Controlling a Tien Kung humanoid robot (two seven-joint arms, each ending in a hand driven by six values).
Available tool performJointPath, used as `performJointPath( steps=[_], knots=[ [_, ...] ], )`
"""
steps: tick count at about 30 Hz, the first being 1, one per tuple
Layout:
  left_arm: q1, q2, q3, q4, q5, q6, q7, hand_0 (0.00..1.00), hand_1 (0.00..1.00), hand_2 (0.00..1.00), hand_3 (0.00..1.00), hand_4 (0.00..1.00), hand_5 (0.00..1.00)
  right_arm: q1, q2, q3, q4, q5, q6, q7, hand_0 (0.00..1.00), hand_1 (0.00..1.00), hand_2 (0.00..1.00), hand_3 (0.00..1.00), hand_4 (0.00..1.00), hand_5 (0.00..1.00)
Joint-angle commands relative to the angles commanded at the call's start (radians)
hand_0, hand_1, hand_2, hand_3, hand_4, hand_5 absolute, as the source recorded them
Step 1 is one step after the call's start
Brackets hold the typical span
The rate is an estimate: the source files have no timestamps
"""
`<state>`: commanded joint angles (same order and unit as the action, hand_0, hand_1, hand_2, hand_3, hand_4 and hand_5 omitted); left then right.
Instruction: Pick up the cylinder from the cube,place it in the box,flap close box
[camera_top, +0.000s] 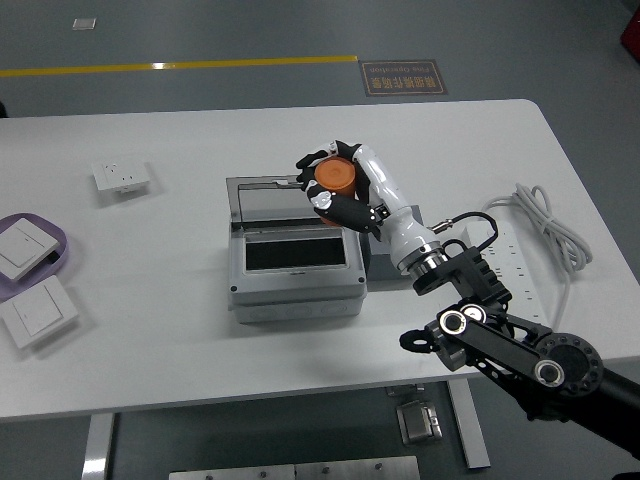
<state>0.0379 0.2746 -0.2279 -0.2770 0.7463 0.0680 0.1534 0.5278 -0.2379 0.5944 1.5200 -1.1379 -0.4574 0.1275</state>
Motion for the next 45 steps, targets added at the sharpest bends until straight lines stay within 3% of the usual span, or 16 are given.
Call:
performJointPath(
  steps=[3,5,11,18,23,28,29,34,35,40,41,45],
  knots=[
    [0.000,0.000,0.001,0.000,-0.001,0.000,0.000,0.626,0.606,0.536,0.634,0.708,0.310,0.016,0.009,-0.013,-0.003,-0.069,0.031,-0.056,0.161,0.245,0.374,0.294,0.002,0.002],
    [0.001,0.000,0.003,0.001,-0.002,0.000,0.000,0.626,0.607,0.535,0.633,0.707,0.310,0.034,0.018,-0.028,-0.013,-0.141,0.070,-0.121,0.102,0.210,0.363,0.284,0.002,0.002],
    [0.000,0.002,0.006,0.002,-0.002,0.001,-0.001,0.626,0.607,0.535,0.633,0.706,0.310,0.086,0.042,-0.079,-0.051,-0.372,0.174,-0.318,0.088,0.209,0.364,0.288,0.002,0.002],
    [0.001,0.001,0.014,0.004,-0.011,0.001,-0.001,0.625,0.607,0.534,0.631,0.705,0.310,0.126,0.059,-0.142,-0.090,-0.621,0.216,-0.487,0.090,0.219,0.378,0.304,0.002,0.002],
    [0.002,0.002,0.021,0.008,-0.017,0.001,0.000,0.625,0.607,0.534,0.632,0.706,0.310,0.147,0.070,-0.178,-0.127,-0.752,0.234,-0.510,0.103,0.236,0.385,0.310,0.002,0.002],
    [0.002,0.003,0.024,0.010,-0.017,0.001,0.000,0.625,0.607,0.534,0.632,0.706,0.310,0.174,0.076,-0.218,-0.151,-0.767,0.237,-0.499,0.103,0.236,0.385,0.310,0.002,0.002],
    [0.002,0.003,0.023,0.010,-0.017,0.001,0.000,0.625,0.607,0.534,0.632,0.706,0.310,0.179,0.078,-0.225,-0.155,-0.766,0.237,-0.498,0.364,0.420,0.474,0.445,0.078,0.002],
    [0.001,0.004,0.022,0.009,-0.014,0.001,0.000,0.625,0.607,0.534,0.632,0.706,0.310,0.191,0.085,-0.242,-0.172,-0.770,0.242,-0.491,0.364,0.420,0.474,0.445,0.078,0.002],
    [0.001,0.004,0.022,0.009,-0.014,0.001,0.000,0.625,0.607,0.533,0.632,0.706,0.310,0.192,0.086,-0.243,-0.175,-0.769,0.245,-0.488,0.742,0.647,0.631,0.642,0.395,0.064],
    [0.000,0.004,0.021,0.008,-0.011,0.001,-0.001,0.625,0.607,0.533,0.632,0.706,0.310,0.197,0.089,-0.238,-0.194,-0.769,0.242,-0.475,0.742,0.647,0.631,0.642,0.395,0.064],
    [0.000,0.004,0.021,0.008,-0.011,0.002,-0.001,0.625,0.607,0.534,0.632,0.706,0.310,0.198,0.089,-0.237,-0.197,-0.769,0.241,-0.473,0.807,0.675,0.663,0.649,0.558,0.349],
    [-0.002,0.004,0.020,0.006,-0.009,0.002,-0.001,0.625,0.607,0.534,0.632,0.706,0.310,0.200,0.091,-0.237,-0.211,-0.766,0.239,-0.464,0.807,0.675,0.663,0.649,0.558,0.349]
  ],
)
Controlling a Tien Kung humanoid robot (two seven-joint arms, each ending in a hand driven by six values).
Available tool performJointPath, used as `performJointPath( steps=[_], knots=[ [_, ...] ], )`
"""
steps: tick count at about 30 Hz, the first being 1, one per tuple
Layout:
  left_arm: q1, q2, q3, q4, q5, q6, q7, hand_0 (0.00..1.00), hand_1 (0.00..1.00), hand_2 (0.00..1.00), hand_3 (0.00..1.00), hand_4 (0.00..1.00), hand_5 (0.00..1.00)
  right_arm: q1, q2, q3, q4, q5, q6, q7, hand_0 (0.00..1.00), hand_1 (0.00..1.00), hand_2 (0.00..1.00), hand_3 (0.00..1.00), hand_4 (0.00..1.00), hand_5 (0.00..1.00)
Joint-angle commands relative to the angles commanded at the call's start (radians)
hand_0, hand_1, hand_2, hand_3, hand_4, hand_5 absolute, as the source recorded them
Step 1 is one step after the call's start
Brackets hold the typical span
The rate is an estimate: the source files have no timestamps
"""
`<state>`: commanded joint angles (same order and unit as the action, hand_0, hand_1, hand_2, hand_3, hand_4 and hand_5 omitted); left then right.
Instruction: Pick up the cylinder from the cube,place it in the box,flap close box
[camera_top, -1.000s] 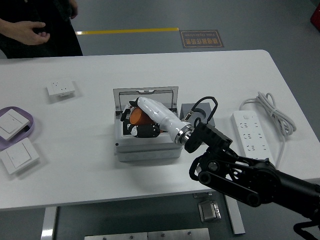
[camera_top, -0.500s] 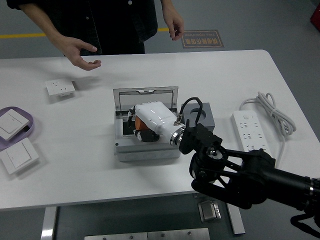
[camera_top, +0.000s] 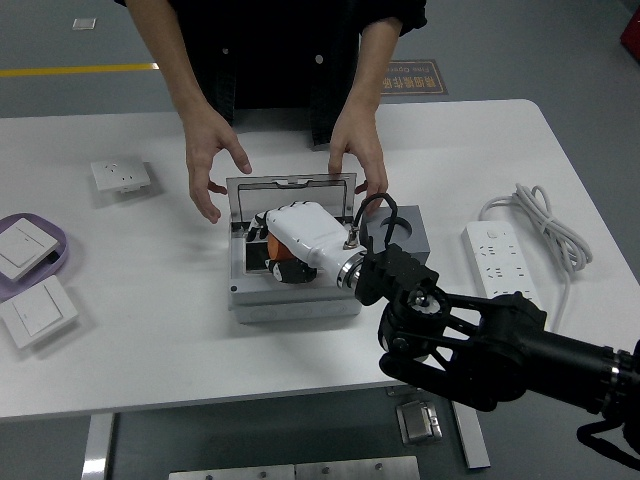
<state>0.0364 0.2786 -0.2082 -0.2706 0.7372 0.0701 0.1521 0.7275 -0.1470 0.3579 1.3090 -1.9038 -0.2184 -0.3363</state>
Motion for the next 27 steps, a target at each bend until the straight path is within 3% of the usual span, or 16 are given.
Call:
performJointPath(
  steps=[1,2,7,8,15,21,27],
  knots=[
    [0.000,0.000,0.000,0.000,0.001,0.000,0.000,0.625,0.607,0.534,0.632,0.706,0.310,0.000,0.000,-0.001,-0.004,0.003,-0.001,0.003,0.807,0.675,0.663,0.649,0.558,0.349],
    [0.000,0.000,-0.001,-0.001,0.001,0.000,0.000,0.625,0.607,0.533,0.632,0.706,0.310,0.000,0.000,-0.002,-0.007,0.005,-0.003,0.005,0.812,0.681,0.676,0.675,0.886,0.542],
    [-0.001,0.000,-0.005,-0.003,0.006,0.001,-0.001,0.625,0.607,0.533,0.632,0.706,0.310,-0.006,0.000,0.000,-0.013,0.028,-0.015,0.018,0.812,0.681,0.676,0.675,0.886,0.542],
    [-0.001,0.000,-0.006,-0.004,0.007,0.001,-0.001,0.625,0.607,0.533,0.632,0.706,0.310,-0.007,0.000,0.001,-0.013,0.033,-0.019,0.022,0.812,0.685,0.680,0.690,0.965,0.588],
    [-0.002,-0.001,-0.015,-0.010,0.015,0.002,-0.002,0.625,0.607,0.533,0.632,0.705,0.309,-0.024,-0.012,0.019,0.006,0.107,-0.048,0.049,0.812,0.684,0.681,0.701,0.998,0.616],
    [0.000,-0.004,-0.021,-0.016,0.019,0.002,-0.003,0.625,0.607,0.533,0.632,0.704,0.308,-0.051,-0.066,0.092,0.112,0.256,-0.092,0.112,0.810,0.678,0.675,0.707,0.998,0.619],
    [-0.001,-0.003,-0.021,-0.019,0.019,0.003,-0.005,0.625,0.607,0.533,0.632,0.704,0.307,-0.024,-0.118,0.159,0.216,0.385,-0.132,0.152,0.776,0.652,0.659,0.692,0.997,0.605]
  ],
)
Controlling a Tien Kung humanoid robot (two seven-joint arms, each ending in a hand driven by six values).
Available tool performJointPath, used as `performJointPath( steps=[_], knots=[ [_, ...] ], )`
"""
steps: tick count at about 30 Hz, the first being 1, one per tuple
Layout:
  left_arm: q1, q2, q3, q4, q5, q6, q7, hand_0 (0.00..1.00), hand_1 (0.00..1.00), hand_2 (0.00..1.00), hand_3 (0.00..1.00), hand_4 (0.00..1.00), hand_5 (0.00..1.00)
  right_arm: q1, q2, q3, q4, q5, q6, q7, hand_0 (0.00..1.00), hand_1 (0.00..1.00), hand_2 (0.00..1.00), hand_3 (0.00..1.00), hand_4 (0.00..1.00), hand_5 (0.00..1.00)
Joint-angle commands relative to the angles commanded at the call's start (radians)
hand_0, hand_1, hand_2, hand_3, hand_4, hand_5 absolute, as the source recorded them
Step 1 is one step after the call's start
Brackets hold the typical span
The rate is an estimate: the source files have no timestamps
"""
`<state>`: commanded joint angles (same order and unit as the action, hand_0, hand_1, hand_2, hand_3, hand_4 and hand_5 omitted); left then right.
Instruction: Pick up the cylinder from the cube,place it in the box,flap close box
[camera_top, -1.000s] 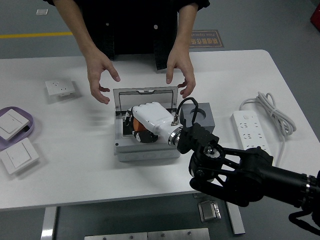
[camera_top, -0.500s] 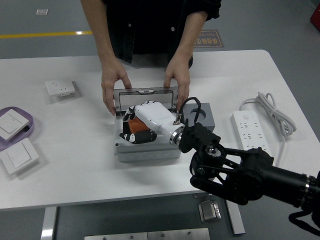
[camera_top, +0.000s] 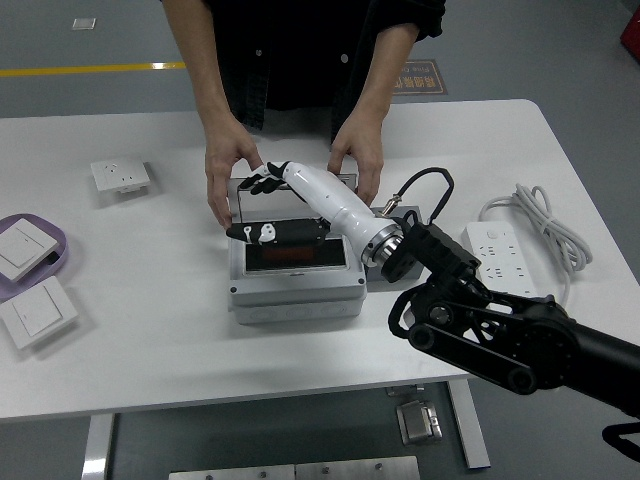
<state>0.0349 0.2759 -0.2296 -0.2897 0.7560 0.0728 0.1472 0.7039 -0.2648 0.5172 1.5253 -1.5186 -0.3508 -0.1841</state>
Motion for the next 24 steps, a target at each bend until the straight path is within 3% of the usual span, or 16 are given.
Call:
performJointPath(
  steps=[4,5,14,16,17,24],
  knots=[
    [-0.003,0.002,0.002,-0.001,-0.001,0.001,-0.001,0.625,0.607,0.533,0.632,0.704,0.307,0.039,-0.012,0.015,-0.024,0.041,-0.008,0.009,0.776,0.652,0.659,0.692,0.997,0.605],
    [-0.003,0.002,0.003,-0.001,-0.003,0.001,-0.001,0.625,0.607,0.533,0.631,0.704,0.308,0.053,-0.012,0.013,-0.042,0.051,-0.010,0.012,0.729,0.620,0.638,0.666,0.960,0.586],
    [-0.010,0.008,0.014,-0.002,-0.007,0.001,-0.002,0.625,0.607,0.533,0.631,0.703,0.306,0.169,0.026,-0.068,-0.239,0.186,0.002,0.064,0.681,0.609,0.628,0.659,0.939,0.574],
    [-0.011,0.009,0.016,-0.002,-0.008,0.002,-0.003,0.625,0.607,0.533,0.631,0.703,0.306,0.179,0.036,-0.080,-0.284,0.207,0.009,0.073,0.681,0.609,0.628,0.659,0.939,0.574],
    [-0.012,0.009,0.018,-0.002,-0.009,0.001,-0.003,0.625,0.607,0.533,0.630,0.703,0.305,0.182,0.041,-0.085,-0.310,0.219,0.011,0.079,0.591,0.587,0.624,0.657,0.931,0.563],
    [-0.014,0.009,0.022,-0.002,-0.011,0.001,-0.003,0.625,0.607,0.533,0.631,0.702,0.304,0.177,0.058,-0.118,-0.430,0.267,0.012,0.116,0.589,0.586,0.613,0.647,0.911,0.547]
  ],
)
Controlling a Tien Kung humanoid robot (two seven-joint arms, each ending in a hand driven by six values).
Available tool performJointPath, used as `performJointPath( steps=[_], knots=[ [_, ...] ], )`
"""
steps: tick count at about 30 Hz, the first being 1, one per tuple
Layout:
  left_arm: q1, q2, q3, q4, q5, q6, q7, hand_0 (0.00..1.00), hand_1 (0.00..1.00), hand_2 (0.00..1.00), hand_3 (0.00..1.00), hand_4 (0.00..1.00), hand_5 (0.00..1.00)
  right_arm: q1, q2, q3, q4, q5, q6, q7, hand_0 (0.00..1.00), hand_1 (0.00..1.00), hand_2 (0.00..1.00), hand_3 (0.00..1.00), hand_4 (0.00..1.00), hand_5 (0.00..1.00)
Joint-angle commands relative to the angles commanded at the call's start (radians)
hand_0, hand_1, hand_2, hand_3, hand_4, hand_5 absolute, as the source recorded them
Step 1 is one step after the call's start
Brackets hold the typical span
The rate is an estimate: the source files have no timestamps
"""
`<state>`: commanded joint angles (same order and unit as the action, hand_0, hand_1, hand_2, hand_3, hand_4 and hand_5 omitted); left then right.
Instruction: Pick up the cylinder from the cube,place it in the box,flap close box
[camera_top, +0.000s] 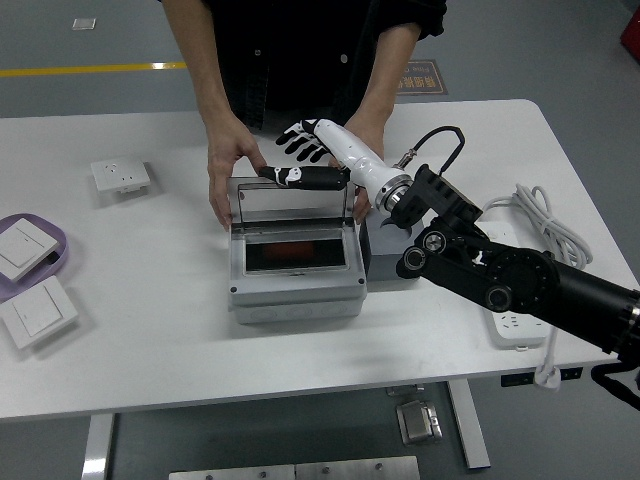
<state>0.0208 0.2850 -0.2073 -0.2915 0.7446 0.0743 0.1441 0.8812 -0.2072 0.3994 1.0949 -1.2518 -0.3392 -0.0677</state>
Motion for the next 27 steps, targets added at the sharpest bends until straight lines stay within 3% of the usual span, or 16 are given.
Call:
performJointPath(
  steps=[5,15,23,27],
  knots=[
    [0.000,-0.001,-0.003,0.000,0.001,0.000,-0.001,0.625,0.607,0.533,0.631,0.701,0.303,-0.020,-0.019,-0.008,0.042,-0.034,0.002,-0.016,0.588,0.571,0.608,0.635,0.900,0.541],
    [0.002,-0.005,-0.016,-0.001,0.006,0.001,-0.003,0.625,0.607,0.533,0.630,0.702,0.304,-0.071,-0.091,-0.015,0.271,-0.258,0.051,-0.119,0.579,0.564,0.606,0.636,0.893,0.537],
    [0.002,-0.006,-0.025,-0.002,0.012,0.002,-0.004,0.625,0.607,0.533,0.630,0.701,0.306,-0.097,-0.112,-0.045,0.424,-0.442,0.113,-0.200,0.562,0.565,0.604,0.636,0.872,0.518],
    [0.003,-0.006,-0.025,-0.001,0.012,0.002,-0.004,0.625,0.607,0.533,0.630,0.701,0.306,-0.109,-0.115,-0.056,0.455,-0.484,0.141,-0.225,0.562,0.565,0.604,0.636,0.872,0.518]
  ],
)
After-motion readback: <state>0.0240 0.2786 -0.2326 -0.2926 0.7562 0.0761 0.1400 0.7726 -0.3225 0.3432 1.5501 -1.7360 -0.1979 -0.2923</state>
